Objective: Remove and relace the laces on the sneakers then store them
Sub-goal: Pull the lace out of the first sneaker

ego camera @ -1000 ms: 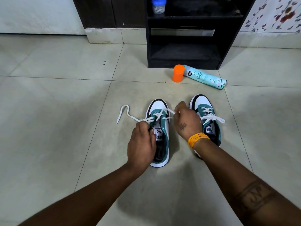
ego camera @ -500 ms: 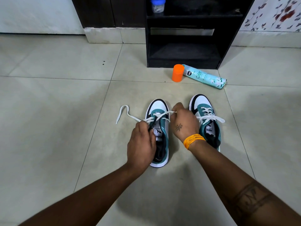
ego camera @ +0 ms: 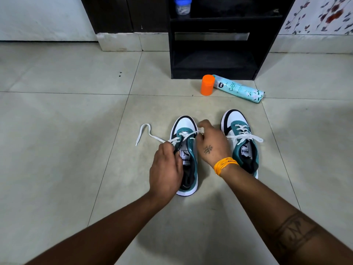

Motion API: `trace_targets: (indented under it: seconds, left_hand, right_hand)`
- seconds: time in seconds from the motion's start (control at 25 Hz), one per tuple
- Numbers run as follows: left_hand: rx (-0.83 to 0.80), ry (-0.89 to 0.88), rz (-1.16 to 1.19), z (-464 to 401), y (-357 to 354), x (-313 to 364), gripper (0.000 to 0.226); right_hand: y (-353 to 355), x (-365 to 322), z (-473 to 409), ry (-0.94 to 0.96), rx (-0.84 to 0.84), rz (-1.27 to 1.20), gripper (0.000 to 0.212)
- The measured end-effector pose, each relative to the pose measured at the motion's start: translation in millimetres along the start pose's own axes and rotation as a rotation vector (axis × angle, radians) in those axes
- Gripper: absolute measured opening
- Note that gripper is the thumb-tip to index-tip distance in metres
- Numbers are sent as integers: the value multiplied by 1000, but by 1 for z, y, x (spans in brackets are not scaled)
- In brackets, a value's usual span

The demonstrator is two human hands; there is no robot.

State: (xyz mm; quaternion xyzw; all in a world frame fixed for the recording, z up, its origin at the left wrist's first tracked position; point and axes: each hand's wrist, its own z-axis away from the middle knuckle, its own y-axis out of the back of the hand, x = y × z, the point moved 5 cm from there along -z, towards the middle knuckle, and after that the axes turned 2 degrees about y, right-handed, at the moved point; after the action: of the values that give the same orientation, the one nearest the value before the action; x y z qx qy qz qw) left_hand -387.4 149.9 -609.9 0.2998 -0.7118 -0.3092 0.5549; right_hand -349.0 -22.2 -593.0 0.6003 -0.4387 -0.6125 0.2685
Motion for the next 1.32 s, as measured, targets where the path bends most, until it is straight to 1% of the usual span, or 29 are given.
trace_targets:
  seconds: [0.08,0.12,0.16,0.2,0.24,0.32,0.36,0.4,0.52,0.64,0.72,0.8,0.84,0.96,1.04,1.08,1.12,1.16,1.2,1.28,1.32]
  left_hand:
    - [5,-4,0,0,0,1,28]
    - [8,-4,-2,0,0,1,31]
    - [8,-3,-3,0,0,1,33]
    - [9,-4,-2,1,0,0,33]
    - [8,-5,0,1,0,-1,32]
    - [3,-12,2,0,-1,-2,29]
    - [-1,-15,3,0,-2,-2,26]
    - [-5,-15,6,-1,-2,-2,22]
    - [-2,-35,42,-4,-4,-9,16]
    - [4,-113,90,-14,4,-15,26]
    - [21,-200,75,-29,12,-14,29]
    - [1,-306,23,-48,12,-7,24]
    - [-32,-351,-13,-59,8,-6,22]
    - [-215,-479,-158,-87,-2,1,37]
    - [-269,-544,-227,-95,0,7,34]
    - [-250,-557,-264,-97,3,10,28]
    - [-213,-548,-291,-98,6,13,23]
    - [-175,-499,-266,-99,6,12,18]
    - [-139,-390,-165,-100,5,7,14]
    - [-98,-35,187,-101,-1,-10,13]
    - [-80,99,302,-99,-6,-19,15]
  right_hand:
    - [-4,-18,2,192,-50,118,27]
    - [-7,-23,1,254,-73,186,25]
    - [-9,-24,0,271,-76,237,21]
    - [-9,-20,-2,235,-58,261,18]
    - [-8,-10,-5,128,-26,234,17]
    - [-4,19,-6,-175,48,56,17]
    - [-4,30,-5,-277,75,-51,17]
    - [-5,34,-3,-311,89,-133,19]
    - [-6,17,15,-265,123,-309,24]
    - [-10,-6,45,-189,187,-449,27]
    - [-19,-15,60,-130,183,-437,30]
    - [-24,-17,68,-106,202,-374,29]
    - [-24,-17,69,-107,210,-357,29]
    - [-23,-20,71,-99,212,-309,28]
    - [-20,-21,72,-104,228,-314,28]
    - [-20,-22,72,-106,237,-318,29]
    - [-20,-23,73,-110,244,-320,29]
    - [-20,-24,74,-113,254,-322,29]
    - [-19,-25,75,-113,269,-330,28]
    - [-18,-23,76,-116,306,-364,28]
    - [-19,-22,77,-121,316,-378,29]
